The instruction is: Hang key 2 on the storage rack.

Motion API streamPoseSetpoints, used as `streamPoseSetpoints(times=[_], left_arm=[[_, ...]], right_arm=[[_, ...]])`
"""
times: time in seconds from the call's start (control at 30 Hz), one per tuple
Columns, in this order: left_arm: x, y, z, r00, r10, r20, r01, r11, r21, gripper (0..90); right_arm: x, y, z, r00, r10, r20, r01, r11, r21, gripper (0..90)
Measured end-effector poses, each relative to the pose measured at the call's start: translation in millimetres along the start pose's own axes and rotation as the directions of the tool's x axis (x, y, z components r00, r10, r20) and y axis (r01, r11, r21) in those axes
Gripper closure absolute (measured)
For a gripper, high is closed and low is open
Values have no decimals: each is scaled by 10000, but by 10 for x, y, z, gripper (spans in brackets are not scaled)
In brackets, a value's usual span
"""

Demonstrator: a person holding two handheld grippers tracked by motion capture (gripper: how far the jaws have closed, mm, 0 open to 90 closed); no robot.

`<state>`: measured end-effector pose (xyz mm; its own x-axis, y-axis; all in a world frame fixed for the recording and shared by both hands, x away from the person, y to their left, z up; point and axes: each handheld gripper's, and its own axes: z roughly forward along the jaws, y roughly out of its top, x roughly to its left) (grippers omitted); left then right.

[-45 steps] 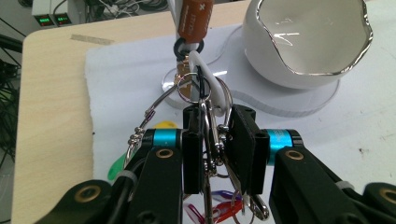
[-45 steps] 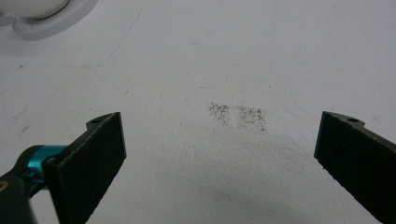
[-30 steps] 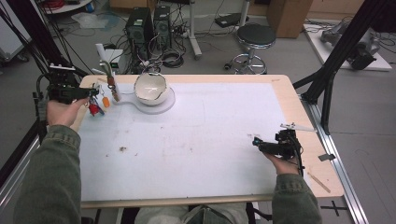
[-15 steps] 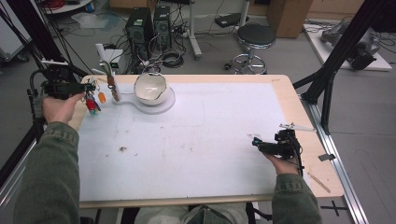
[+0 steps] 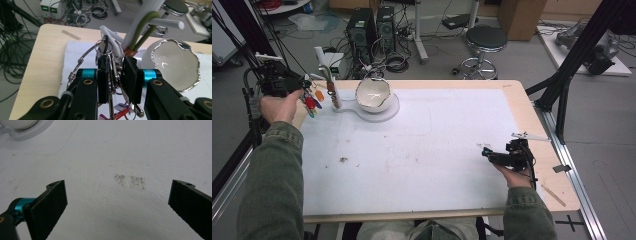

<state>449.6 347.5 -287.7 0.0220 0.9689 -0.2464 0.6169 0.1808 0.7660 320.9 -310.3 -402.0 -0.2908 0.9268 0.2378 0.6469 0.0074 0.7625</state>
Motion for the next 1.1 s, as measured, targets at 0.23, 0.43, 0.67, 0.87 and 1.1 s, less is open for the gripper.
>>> streamPoseSetpoints(times=[0.23, 0.43, 0.67, 0.87, 1.1], left_arm=[[55, 20, 58, 9991, -411, 50, 413, 9989, -238, 743], [131, 35, 114, 9976, -692, 72, 694, 9970, -338, 742], [149, 47, 168, 9909, -1161, 677, 1208, 9903, -690, 743], [145, 51, 240, 9857, -1416, 910, 1493, 9851, -853, 743], [131, 14, 395, 9849, -1066, 1366, 1150, 9918, -551, 743]], right_arm=[[-11, -3, 4, 10000, 54, -58, -54, 10000, 32, 10], [-7, 4, 27, 9999, -28, -131, 28, 10000, 47, 10], [-13, -1, 33, 9999, -9, -139, 10, 10000, 83, 10], [-4, -12, 24, 9999, -81, -149, 83, 9999, 149, 10], [-13, -22, 25, 9999, -96, -98, 98, 9998, 179, 10]])
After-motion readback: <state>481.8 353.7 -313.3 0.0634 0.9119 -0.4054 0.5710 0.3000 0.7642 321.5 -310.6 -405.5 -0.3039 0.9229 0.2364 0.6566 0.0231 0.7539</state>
